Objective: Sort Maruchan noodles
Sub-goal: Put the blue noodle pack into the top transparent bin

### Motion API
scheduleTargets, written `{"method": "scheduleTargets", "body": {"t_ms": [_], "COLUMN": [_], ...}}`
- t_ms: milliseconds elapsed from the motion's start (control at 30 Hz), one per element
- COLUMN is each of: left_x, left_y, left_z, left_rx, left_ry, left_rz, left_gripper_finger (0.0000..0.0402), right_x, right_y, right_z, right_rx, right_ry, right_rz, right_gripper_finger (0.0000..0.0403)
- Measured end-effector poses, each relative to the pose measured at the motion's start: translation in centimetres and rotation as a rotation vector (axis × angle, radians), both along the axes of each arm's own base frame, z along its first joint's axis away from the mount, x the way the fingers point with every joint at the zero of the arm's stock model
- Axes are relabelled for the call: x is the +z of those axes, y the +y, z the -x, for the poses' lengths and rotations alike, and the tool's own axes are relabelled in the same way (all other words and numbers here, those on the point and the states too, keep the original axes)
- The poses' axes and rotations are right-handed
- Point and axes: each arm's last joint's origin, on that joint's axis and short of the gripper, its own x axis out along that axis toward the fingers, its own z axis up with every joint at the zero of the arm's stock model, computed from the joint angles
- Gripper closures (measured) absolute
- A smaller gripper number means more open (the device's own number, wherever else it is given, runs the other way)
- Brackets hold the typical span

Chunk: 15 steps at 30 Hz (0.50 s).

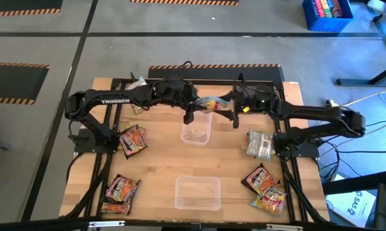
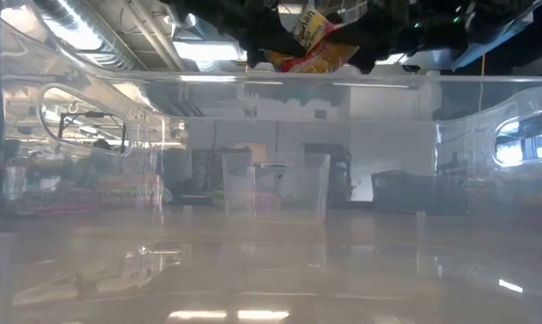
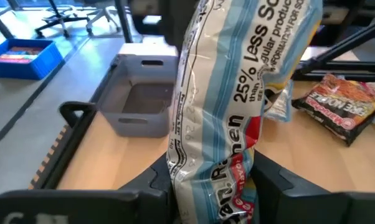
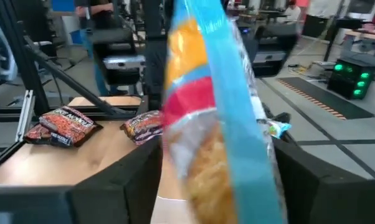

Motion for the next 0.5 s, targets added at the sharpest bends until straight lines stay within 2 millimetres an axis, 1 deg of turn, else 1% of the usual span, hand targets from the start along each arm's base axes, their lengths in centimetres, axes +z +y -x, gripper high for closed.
{"method": "scheduleTargets", "body": {"t_ms": [67, 167, 233, 300, 400, 500], "left_x": [0.5, 1.2, 1.3, 0.9, 0.4, -0.2], "left_y": [0.0, 0.0, 0.1, 0.3, 0.7, 1.1], "left_z": [0.6, 1.6, 2.1, 2.5, 2.9, 3.2], "left_rx": [0.007, 0.020, 0.028, 0.030, 0.032, 0.027], "left_ry": [0.008, 0.022, 0.052, 0.103, 0.162, 0.219], "left_rz": [-0.007, -0.028, -0.037, -0.037, -0.039, -0.054], "left_gripper_finger": [0.0290, 0.0289, 0.0289, 0.0288, 0.0287, 0.0287], "right_x": [0.4, 0.3, 0.3, -0.1, -0.7, -1.0], "right_y": [0.3, 0.8, 1.1, 1.4, 1.5, 1.5], "right_z": [1.1, 2.7, 3.5, 4.2, 4.7, 4.7], "right_rx": [-0.027, -0.042, -0.041, -0.039, -0.039, -0.047], "right_ry": [0.037, 0.127, 0.172, 0.234, 0.311, 0.339], "right_rz": [-0.004, -0.032, -0.044, -0.064, -0.089, -0.087], "right_gripper_finger": [0.0157, 0.0155, 0.0155, 0.0155, 0.0155, 0.0155]}}
